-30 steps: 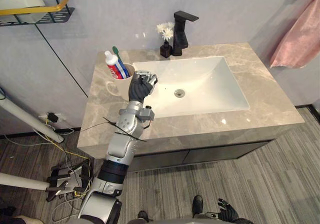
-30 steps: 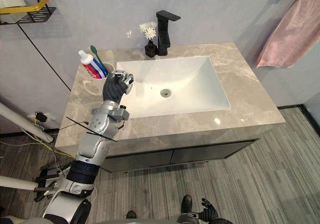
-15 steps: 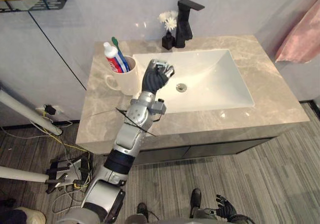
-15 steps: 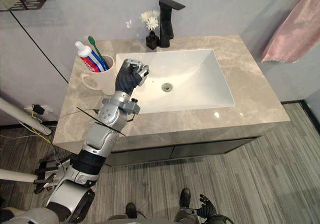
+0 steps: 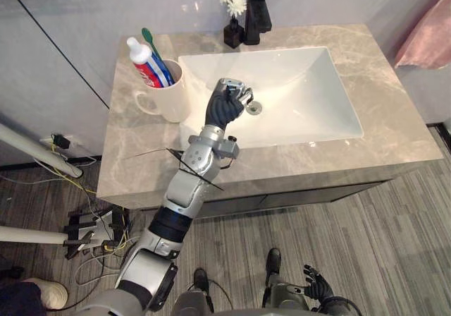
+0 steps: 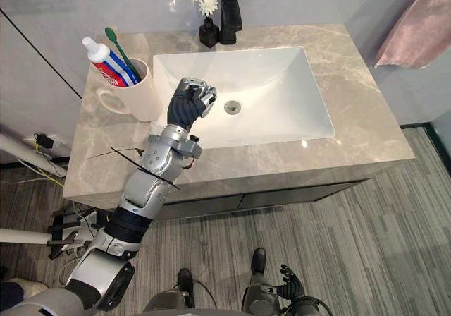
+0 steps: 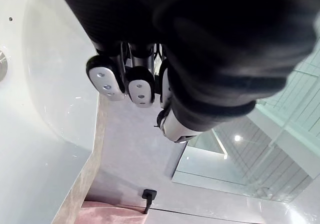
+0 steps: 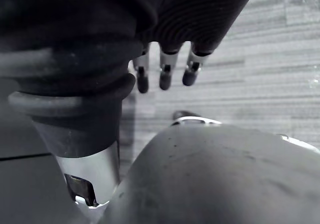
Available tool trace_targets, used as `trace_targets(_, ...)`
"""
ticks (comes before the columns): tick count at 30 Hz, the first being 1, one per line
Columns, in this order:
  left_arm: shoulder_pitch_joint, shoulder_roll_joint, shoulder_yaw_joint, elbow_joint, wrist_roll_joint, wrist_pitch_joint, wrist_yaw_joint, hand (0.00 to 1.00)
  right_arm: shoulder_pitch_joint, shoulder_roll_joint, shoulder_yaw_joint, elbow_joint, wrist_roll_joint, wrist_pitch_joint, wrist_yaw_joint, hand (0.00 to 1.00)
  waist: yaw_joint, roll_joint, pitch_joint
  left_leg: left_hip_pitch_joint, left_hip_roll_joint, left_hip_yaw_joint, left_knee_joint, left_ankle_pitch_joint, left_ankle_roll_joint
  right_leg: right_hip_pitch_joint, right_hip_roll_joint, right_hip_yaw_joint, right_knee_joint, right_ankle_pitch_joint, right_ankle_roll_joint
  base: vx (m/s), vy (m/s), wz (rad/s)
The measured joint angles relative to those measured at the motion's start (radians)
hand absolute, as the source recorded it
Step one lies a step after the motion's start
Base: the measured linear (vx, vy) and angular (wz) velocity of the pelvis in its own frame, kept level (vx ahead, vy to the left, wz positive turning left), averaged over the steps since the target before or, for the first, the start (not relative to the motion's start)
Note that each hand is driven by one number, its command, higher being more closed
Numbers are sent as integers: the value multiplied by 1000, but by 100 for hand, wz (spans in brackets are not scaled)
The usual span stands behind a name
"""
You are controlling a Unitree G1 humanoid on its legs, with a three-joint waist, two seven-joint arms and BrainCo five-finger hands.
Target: Organize washtable
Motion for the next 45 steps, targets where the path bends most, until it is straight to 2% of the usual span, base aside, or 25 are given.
trace_targets(4, -40, 1, 68, 40, 43, 1, 25, 100, 0, 3, 0, -27, 0, -2, 0, 0, -16, 0, 30, 0, 0, 2, 4, 0, 0, -1, 1, 4, 0, 0, 0, -3, -1, -3)
trace_targets(9, -57, 12, 112, 55, 63, 2, 62, 100, 0, 3, 0, -33, 4, -5, 0, 0, -16, -2, 48, -4, 2, 3, 8, -1, 0, -6, 2, 10, 0, 1, 0, -5, -3, -3)
trace_targets(13, -57, 11, 146, 55, 63, 2, 62, 100, 0, 4, -1, -43, 4, -5, 0, 0, -15, -5, 65, -8, 2, 3, 21, -9, 0, -6, 2, 13, 0, 1, 0, 0, 0, 0)
trace_targets(19, -57, 10, 152, 73, 65, 2, 62, 100, 0, 4, -1, -52, 4, -5, 0, 0, -15, -3, 74, -16, 5, 2, 38, -16, -1, -6, 4, 15, 0, 0, 0, -2, -1, -1)
trace_targets(28, -54, 11, 218, 73, 97, 2, 66, 100, 1, 2, -1, -68, 5, -6, 2, 0, -14, -1, 95, -22, 19, 9, 72, -38, -3, -10, 13, 25, 13, -3, -3, -11, -5, -4)
trace_targets(38, -54, 43, 260, 91, 99, 3, 85, 100, 1, -4, -1, -75, 5, -19, 3, 0, -14, 6, 114, -40, 27, 8, 94, -44, -5, -24, 18, 28, 26, -4, -5, -2, -2, 0)
trace_targets(45, -53, 47, 269, 94, 98, 2, 88, 100, 2, -15, -1, -90, 5, -21, 19, 0, -13, 20, 129, -47, 34, 7, 112, -50, -6, -24, 23, 28, 31, -4, -6, -14, -10, 0)
